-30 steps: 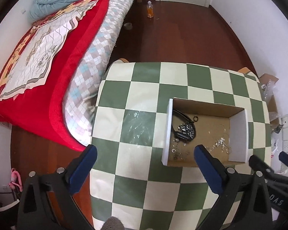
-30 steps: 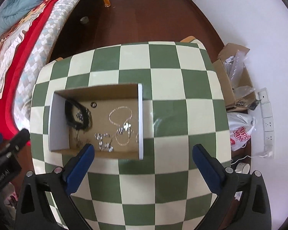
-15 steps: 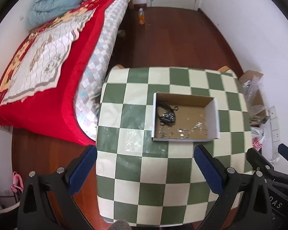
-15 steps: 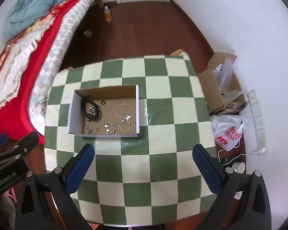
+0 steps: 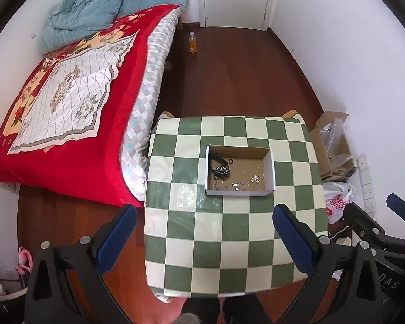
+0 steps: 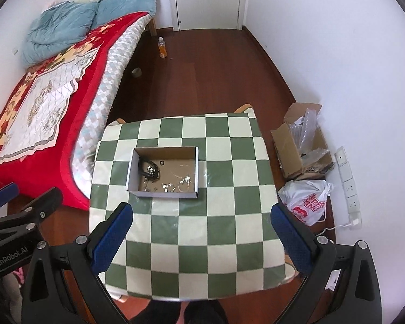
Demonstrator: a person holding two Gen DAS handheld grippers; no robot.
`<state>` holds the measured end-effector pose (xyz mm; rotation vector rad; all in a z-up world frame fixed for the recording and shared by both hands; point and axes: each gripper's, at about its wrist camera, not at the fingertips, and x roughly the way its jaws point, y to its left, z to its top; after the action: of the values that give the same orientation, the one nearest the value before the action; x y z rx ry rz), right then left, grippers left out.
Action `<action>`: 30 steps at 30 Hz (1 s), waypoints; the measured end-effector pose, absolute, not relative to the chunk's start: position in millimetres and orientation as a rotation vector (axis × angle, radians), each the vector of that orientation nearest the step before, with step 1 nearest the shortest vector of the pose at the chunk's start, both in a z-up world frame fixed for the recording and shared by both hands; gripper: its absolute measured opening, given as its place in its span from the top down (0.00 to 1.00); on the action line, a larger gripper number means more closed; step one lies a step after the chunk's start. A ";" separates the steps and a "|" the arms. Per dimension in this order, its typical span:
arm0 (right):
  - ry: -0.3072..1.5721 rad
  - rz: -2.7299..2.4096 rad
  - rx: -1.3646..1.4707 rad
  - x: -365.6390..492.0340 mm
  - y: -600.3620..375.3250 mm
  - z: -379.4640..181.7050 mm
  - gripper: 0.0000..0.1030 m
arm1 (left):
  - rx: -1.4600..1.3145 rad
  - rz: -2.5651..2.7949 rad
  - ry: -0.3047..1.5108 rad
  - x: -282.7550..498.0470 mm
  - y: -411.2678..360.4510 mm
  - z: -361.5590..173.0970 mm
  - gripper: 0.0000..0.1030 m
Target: Organize jewelry
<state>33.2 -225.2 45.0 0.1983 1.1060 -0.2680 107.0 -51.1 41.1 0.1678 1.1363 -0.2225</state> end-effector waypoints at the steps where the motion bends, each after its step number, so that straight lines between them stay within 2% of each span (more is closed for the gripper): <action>1: 1.110 -0.267 0.200 30.8 -225.5 50.4 0.00 | 0.159 -0.225 1.139 105.5 -50.6 45.3 0.00; 13: 1.110 -0.277 0.193 24.3 -232.9 88.3 0.00 | 0.132 -0.168 1.155 93.9 -51.2 74.2 0.00; 30: 1.106 -0.285 0.174 24.4 -240.7 90.9 0.00 | 0.130 -0.147 1.147 94.9 -51.0 79.1 0.00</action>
<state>24.4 -240.7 90.9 0.1736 1.1065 -0.2848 94.9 -51.0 79.1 0.1298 1.1475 -0.1471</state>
